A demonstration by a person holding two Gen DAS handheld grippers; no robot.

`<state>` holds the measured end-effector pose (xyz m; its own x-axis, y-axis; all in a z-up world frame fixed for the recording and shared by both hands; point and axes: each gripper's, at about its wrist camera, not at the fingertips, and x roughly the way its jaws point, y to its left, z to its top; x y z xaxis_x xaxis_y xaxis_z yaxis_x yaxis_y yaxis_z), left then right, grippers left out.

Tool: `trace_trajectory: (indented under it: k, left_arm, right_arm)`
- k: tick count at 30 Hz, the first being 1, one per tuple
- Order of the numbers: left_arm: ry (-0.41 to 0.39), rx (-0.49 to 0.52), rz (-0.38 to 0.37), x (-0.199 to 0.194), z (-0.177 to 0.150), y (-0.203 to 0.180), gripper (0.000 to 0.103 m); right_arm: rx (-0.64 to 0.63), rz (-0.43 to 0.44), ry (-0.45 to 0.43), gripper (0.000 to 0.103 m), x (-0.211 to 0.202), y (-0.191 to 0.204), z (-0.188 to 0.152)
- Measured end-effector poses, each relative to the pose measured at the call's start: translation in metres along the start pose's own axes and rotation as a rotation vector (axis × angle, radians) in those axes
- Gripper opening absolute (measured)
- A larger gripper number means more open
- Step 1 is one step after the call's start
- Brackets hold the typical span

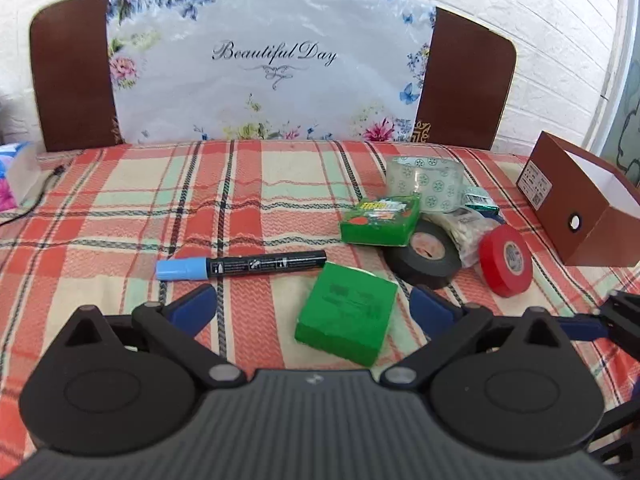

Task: Organize objects
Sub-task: 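Grasp the green box with the left gripper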

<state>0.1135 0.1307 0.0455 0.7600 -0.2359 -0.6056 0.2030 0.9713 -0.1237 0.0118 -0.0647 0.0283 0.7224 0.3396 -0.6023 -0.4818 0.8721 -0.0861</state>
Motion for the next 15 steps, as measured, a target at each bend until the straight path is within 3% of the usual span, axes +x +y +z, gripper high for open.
trace_trajectory:
  k: [4, 7, 10, 12, 15]
  left_arm:
    - [0.048, -0.022, -0.094, 0.024, 0.007, 0.017, 0.081]
    - [0.135, -0.028, -0.157, 0.043, 0.006, 0.023, 0.06]
    - [0.159, -0.092, -0.225, 0.051, -0.004, 0.03, 0.056]
    - [0.159, -0.107, -0.228, 0.044, -0.008, 0.024, 0.053]
    - [0.164, -0.127, -0.227, 0.027, -0.021, 0.008, 0.053]
  right_arm:
    - [-0.007, 0.043, 0.012, 0.064, 0.044, 0.008, 0.026]
    - [0.03, 0.09, 0.048, 0.064, 0.076, 0.007, 0.037]
    - [0.062, 0.161, 0.099, 0.068, 0.104, 0.012, 0.042]
    - [0.052, 0.148, 0.075, 0.068, 0.112, 0.016, 0.04]
    - [0.074, 0.138, 0.069, 0.056, 0.103, 0.017, 0.038]
